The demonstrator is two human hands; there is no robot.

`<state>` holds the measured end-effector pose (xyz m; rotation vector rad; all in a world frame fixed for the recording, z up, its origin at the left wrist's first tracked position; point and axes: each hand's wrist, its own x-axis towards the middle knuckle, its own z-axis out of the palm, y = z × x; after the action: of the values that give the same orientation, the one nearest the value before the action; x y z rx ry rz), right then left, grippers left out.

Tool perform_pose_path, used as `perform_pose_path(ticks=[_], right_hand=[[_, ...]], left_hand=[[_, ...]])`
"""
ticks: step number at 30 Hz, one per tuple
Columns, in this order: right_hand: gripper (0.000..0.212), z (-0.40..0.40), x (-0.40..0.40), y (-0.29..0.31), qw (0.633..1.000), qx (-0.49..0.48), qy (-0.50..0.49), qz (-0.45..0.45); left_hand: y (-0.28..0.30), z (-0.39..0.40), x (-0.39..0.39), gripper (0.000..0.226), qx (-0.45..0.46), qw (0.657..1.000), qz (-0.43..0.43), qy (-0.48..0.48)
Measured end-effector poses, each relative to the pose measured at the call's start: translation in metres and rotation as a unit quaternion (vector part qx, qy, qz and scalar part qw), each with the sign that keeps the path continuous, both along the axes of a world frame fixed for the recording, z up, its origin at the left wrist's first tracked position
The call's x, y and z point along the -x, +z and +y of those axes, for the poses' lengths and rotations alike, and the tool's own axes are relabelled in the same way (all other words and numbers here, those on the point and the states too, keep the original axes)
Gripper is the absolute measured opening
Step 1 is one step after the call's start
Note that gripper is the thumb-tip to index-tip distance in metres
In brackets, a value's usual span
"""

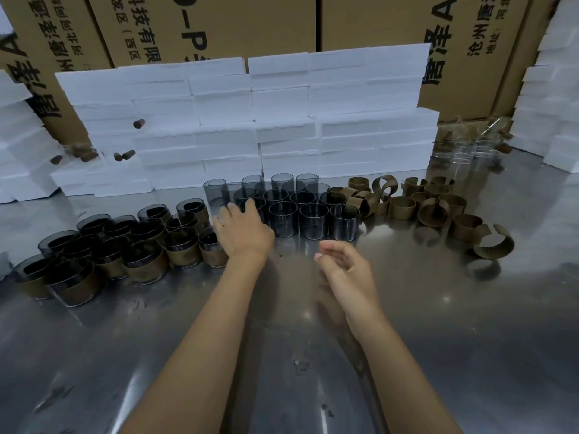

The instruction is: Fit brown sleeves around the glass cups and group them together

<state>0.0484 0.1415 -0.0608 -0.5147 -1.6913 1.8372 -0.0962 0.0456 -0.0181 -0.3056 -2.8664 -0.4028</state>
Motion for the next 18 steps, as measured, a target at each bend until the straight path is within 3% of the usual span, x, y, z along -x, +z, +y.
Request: perform_pose_path(ticks=[3, 9, 13, 18], right_hand=[[0.021, 0.001, 0.002, -0.001, 1.0, 0.002, -0.005, -0.003], [0.019, 0.002, 0.004, -0.003, 1.0, 0.001, -0.005, -0.008], [0.014, 0.002, 0.005, -0.002, 1.0, 0.02, -0.012, -0.001], [0.009, 0.006, 0.004, -0.003, 0.997, 0.071, -0.02, 0.001]], left_hand=[[0.01, 0.004, 0.013, 0.037, 0.065, 0.997, -0.047, 0.017], [0.005, -0.001, 0.014, 0.03, 0.017, 0.999, 0.021, 0.019], [-0.003, -0.001, -0.004, 0.027, -0.147, 0.984, 0.101, -0.002], [0.007, 0.009, -0.034, 0.016, -0.369, 0.918, 0.117, -0.086]])
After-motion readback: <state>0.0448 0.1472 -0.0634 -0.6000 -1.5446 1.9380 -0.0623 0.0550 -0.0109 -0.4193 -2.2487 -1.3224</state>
